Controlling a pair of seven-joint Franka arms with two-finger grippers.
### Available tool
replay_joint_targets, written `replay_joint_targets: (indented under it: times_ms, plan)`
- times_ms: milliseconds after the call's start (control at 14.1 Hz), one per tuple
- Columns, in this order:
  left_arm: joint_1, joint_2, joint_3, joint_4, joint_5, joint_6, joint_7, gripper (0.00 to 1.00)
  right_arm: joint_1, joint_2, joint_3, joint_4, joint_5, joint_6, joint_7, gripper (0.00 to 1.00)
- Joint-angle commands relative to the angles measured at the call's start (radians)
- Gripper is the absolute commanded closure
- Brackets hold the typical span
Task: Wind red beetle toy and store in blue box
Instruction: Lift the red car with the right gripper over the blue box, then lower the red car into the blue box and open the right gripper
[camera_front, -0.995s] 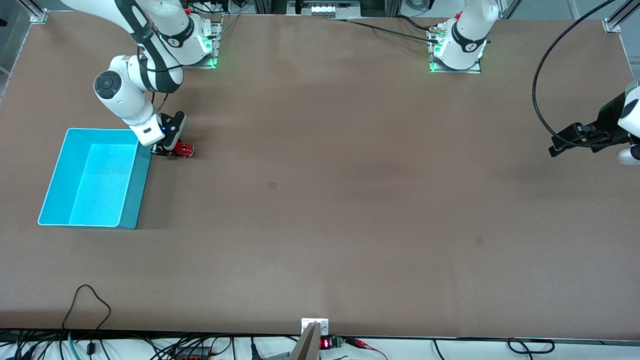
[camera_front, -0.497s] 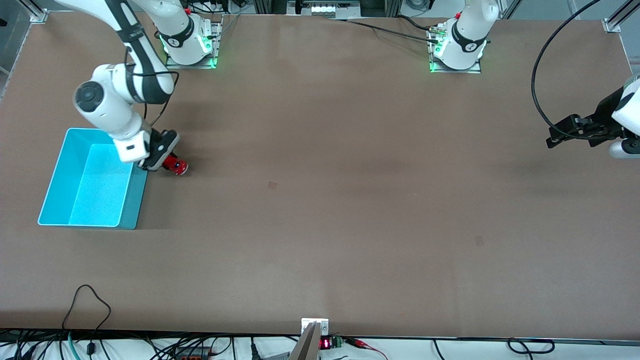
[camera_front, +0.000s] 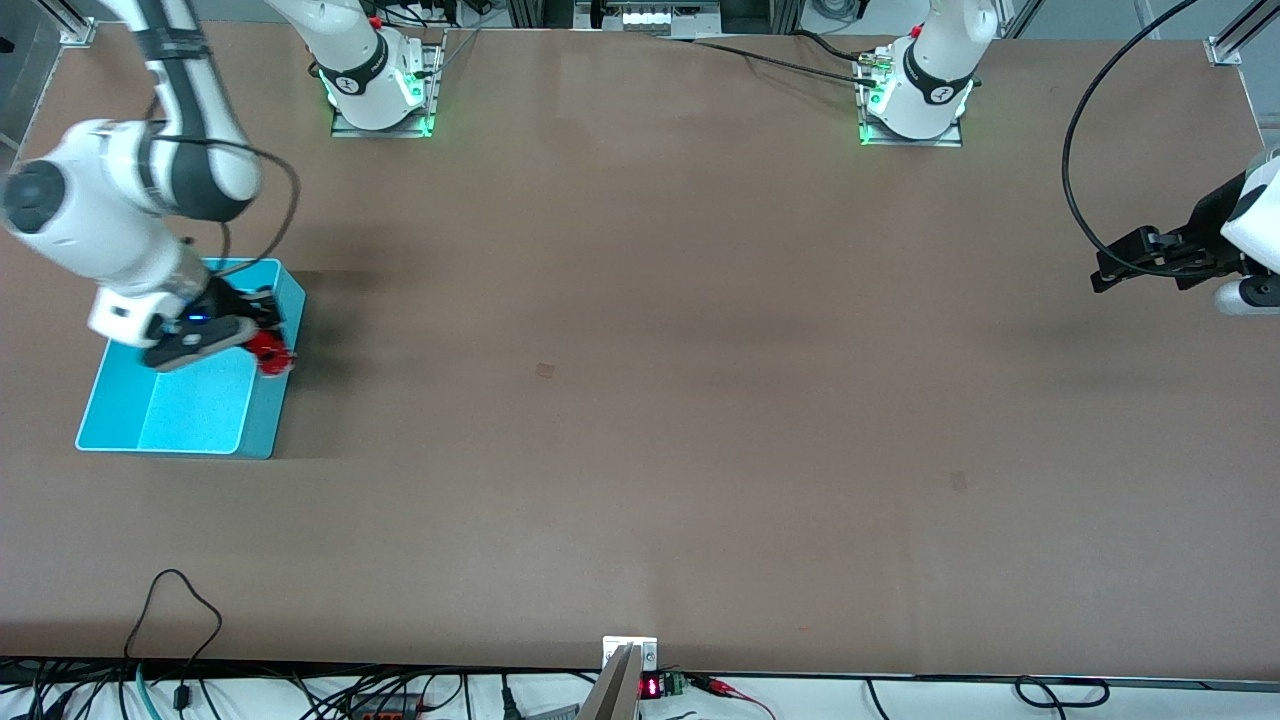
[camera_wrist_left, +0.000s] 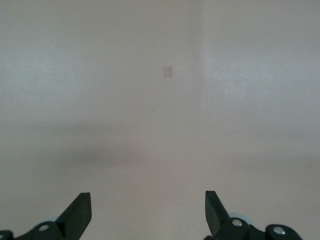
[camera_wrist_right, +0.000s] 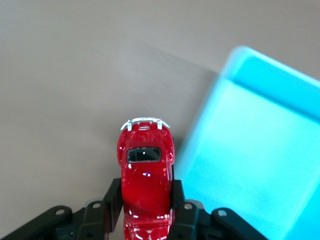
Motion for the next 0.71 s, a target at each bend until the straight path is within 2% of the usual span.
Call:
replay_joint_targets:
  times_ms: [0, 284, 426, 640]
  plan:
    - [-0.005, -0.009, 0.007, 0.006, -0.018, -0.009, 0.019, 0.0, -0.01, 0.027, -0.063, 0.066, -0.007, -0.079, 0.001, 1.0]
    - [-0.005, -0.009, 0.009, 0.006, -0.018, 0.006, 0.019, 0.0, -0.069, 0.087, -0.092, 0.068, 0.006, -0.068, 0.006, 1.0]
    - [-0.006, -0.009, 0.007, 0.008, -0.018, 0.008, 0.019, 0.0, -0.067, 0.16, -0.126, 0.069, -0.004, 0.057, 0.049, 1.0]
    - [-0.014, -0.01, 0.002, 0.009, -0.018, 0.008, 0.019, 0.0, -0.07, 0.259, -0.141, 0.071, -0.004, 0.151, 0.053, 1.0]
